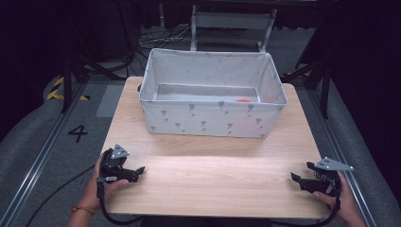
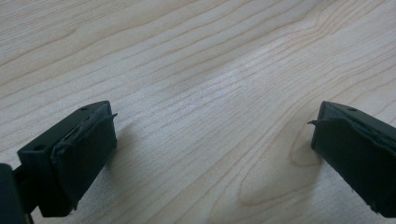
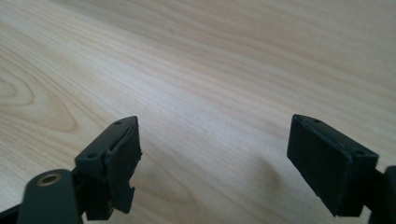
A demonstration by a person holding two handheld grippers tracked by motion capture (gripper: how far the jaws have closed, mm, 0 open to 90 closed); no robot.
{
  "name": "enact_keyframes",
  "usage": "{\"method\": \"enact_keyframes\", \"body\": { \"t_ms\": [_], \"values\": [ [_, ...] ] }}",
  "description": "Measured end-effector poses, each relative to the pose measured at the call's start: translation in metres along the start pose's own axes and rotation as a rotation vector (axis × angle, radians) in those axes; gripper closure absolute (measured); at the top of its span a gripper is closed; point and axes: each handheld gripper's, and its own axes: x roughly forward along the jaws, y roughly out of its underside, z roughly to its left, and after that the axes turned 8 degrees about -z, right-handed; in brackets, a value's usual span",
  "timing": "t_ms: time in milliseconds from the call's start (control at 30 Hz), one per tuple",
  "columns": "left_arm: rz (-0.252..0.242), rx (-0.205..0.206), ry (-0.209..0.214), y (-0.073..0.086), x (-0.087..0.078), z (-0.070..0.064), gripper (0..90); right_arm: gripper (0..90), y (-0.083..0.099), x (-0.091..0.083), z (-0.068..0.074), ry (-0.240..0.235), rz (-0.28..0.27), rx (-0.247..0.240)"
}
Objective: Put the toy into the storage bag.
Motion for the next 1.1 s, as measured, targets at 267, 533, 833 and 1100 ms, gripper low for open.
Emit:
{"method": "enact_keyframes", "body": {
  "t_ms": [267,533,833,1100],
  "values": [
    [-0.002,-0.015,-0.016,0.0006,-0.0004,-0.0018,0.4,14.5,0.0097,-0.0005,-0.0051,-0.005,0.010,0.040],
    [-0.002,-0.025,-0.024,0.0007,-0.0004,-0.0027,0.1,14.5,0.0096,-0.0002,-0.0047,0.000,0.009,0.041],
    [-0.002,-0.026,-0.024,0.0007,-0.0003,-0.0027,0.2,14.4,0.0094,0.0003,-0.0045,0.004,0.010,0.042],
    [-0.006,-0.023,-0.025,0.0003,0.0004,-0.0023,0.2,14.4,0.0093,0.0004,-0.0046,0.004,0.009,0.042]
  ]
}}
